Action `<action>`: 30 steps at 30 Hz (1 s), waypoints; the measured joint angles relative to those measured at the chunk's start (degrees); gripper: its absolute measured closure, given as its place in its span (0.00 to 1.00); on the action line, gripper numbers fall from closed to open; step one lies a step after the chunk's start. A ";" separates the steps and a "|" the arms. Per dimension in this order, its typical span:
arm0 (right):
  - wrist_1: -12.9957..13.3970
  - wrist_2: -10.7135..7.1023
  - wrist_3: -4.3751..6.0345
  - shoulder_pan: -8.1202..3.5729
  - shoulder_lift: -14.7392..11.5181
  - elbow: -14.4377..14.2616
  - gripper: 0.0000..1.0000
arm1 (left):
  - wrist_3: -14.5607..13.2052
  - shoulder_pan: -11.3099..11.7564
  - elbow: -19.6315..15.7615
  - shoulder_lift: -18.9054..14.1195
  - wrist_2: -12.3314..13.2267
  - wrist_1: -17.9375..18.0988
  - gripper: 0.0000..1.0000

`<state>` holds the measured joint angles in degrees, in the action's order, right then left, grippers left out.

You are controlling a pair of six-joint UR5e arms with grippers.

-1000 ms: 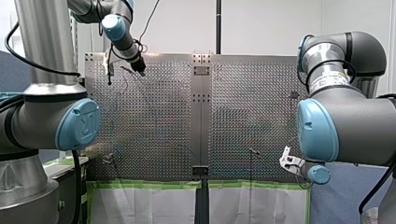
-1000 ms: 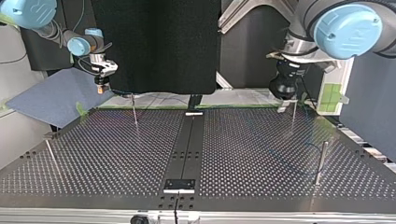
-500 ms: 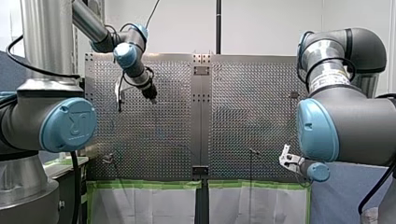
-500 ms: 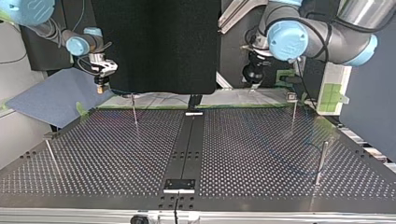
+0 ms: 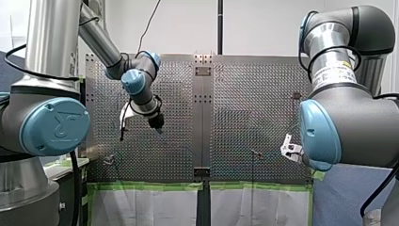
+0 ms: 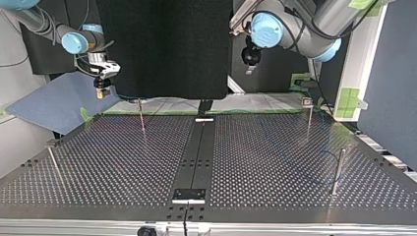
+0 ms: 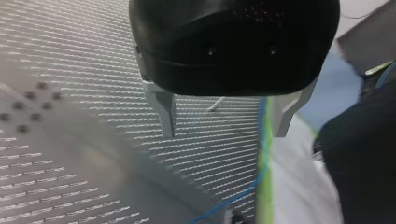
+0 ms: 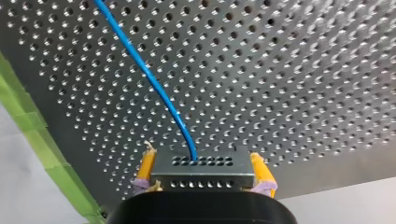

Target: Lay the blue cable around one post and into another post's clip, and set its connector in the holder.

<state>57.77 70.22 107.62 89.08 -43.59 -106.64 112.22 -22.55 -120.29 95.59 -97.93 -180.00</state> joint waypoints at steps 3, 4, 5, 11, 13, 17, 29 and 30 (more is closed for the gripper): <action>-1.40 0.00 -0.03 0.20 -1.85 -0.37 1.00 | 0.04 -1.81 -0.86 1.82 -0.32 1.81 0.02; -1.81 -0.04 -0.06 0.34 -2.52 -0.51 1.00 | 0.06 -2.50 -0.99 2.50 -0.56 2.53 0.02; -2.00 -0.05 -0.07 0.45 -2.97 -0.67 1.00 | 0.08 -3.03 -1.05 3.03 -0.77 3.03 0.02; -1.81 0.13 -0.11 1.13 -6.37 -2.60 1.00 | 0.25 -6.68 -1.14 6.68 -2.35 6.67 0.02; -1.77 0.18 -0.08 1.28 -7.59 -3.18 1.00 | 0.27 -7.82 -1.14 7.82 -2.76 7.85 0.02; -2.51 0.37 -0.11 1.66 -9.31 -3.61 1.00 | 0.38 -9.37 -1.05 10.13 -3.15 10.13 0.02; -5.10 2.71 0.82 2.63 -10.65 -4.06 1.00 | 0.54 -10.56 0.95 17.24 -3.14 17.23 0.02; -5.09 2.87 0.98 2.66 -10.65 -4.27 1.00 | 0.54 -10.56 1.01 17.75 -3.14 17.74 0.02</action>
<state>52.68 73.10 108.60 91.74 -54.23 -110.91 112.76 -33.11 -119.28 113.34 -101.07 -162.26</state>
